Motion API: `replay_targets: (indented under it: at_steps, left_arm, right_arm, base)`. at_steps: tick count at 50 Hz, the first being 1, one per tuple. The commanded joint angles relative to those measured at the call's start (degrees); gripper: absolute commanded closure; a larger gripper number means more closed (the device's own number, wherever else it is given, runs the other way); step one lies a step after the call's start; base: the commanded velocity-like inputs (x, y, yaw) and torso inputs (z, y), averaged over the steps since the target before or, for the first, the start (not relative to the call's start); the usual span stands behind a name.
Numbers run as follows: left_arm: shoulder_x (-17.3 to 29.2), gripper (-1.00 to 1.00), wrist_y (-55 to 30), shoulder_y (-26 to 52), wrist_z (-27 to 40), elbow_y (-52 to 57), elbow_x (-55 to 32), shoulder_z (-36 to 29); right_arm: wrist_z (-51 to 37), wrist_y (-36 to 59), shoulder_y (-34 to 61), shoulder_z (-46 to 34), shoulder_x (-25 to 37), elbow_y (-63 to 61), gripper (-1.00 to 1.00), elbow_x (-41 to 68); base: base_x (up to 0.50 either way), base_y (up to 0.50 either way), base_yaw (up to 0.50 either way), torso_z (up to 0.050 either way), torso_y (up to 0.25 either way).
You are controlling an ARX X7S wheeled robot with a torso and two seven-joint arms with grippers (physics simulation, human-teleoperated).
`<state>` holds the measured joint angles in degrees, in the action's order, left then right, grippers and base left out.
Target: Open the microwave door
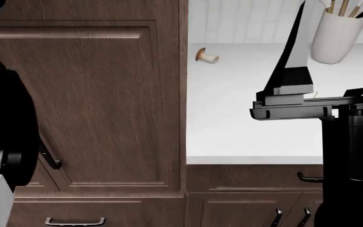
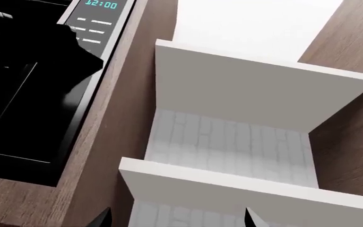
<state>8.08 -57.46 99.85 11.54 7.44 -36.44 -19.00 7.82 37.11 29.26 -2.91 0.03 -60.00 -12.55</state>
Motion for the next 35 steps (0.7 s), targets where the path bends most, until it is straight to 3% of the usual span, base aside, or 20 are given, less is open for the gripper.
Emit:
replay_targets:
  at_steps: [1,15,35]
  left_arm:
    - [-0.13,-1.0,8.2,-2.41,1.56,-5.87,3.85,0.79]
    - [0.15,-1.0,9.35,-5.25,12.97,1.35,6.99,5.0]
    - [0.94,-1.0,14.5,-9.09,20.56,3.1,6.7,15.49]
  right_arm:
    - [0.12,-0.08,-0.09,-0.07,0.0,0.0,-1.0,-0.51]
    - [0.13,0.83,0.91,-0.68,0.0,0.0,-1.0,-0.77]
    - [0.36,1.69,1.88,-1.24,-0.01,0.0,-1.0,-1.26]
  base:
    - [0.0,0.0,0.0,0.0,0.0]
    - [0.0,0.0,0.0,0.0,0.0]
    - [0.0,0.0,0.0,0.0,0.0]
